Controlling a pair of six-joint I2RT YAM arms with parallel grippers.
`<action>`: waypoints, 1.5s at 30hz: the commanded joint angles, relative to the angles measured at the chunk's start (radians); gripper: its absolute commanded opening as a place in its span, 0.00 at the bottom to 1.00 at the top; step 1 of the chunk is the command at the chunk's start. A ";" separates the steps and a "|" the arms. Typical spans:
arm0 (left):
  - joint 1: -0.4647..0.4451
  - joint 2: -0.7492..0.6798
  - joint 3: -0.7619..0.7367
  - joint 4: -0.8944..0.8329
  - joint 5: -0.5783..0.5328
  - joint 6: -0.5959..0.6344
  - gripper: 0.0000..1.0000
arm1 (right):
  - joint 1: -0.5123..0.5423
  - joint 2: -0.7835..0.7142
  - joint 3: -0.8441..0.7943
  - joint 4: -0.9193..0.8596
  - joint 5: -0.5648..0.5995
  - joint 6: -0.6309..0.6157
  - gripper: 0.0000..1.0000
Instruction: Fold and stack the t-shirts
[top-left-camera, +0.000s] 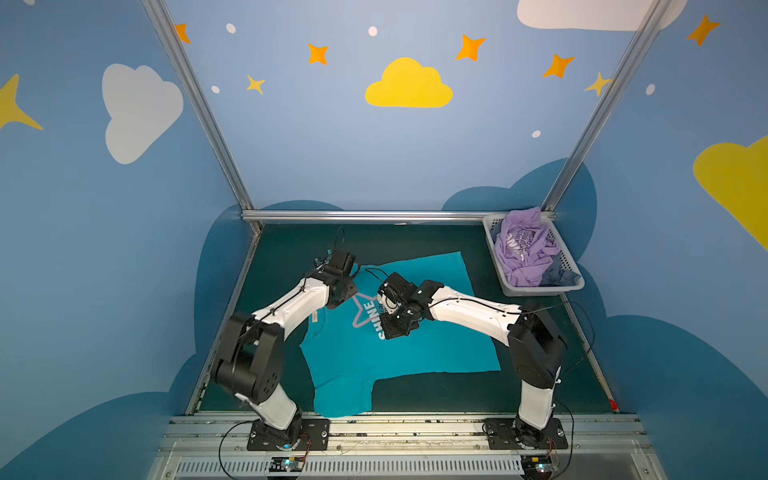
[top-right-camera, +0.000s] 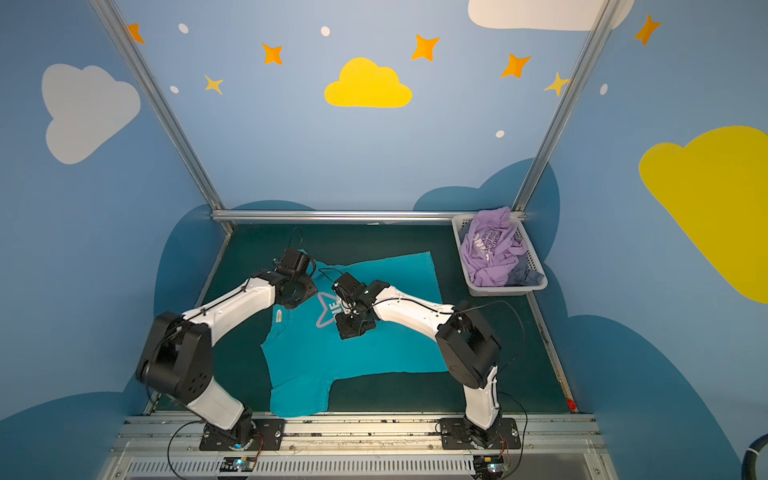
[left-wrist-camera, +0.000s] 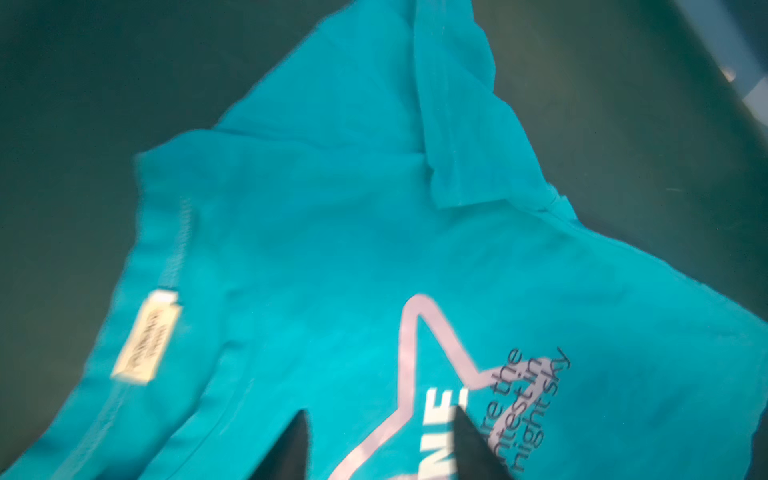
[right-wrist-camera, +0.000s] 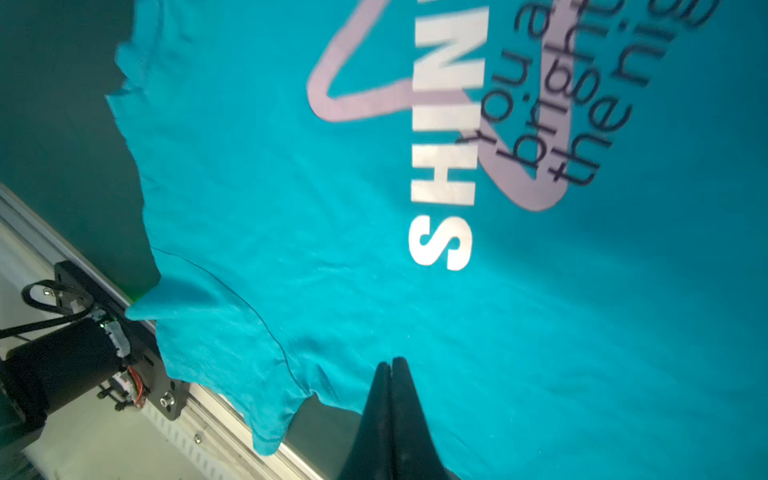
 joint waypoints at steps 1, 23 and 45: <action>0.044 0.125 0.130 -0.014 0.083 0.044 0.40 | -0.007 0.010 -0.030 0.041 -0.100 0.001 0.00; 0.085 0.565 0.605 -0.133 0.077 0.098 0.31 | -0.139 -0.088 -0.290 0.142 -0.130 0.043 0.00; 0.106 1.050 1.691 -0.375 0.048 0.178 0.68 | -0.170 -0.041 -0.275 0.108 -0.115 0.022 0.00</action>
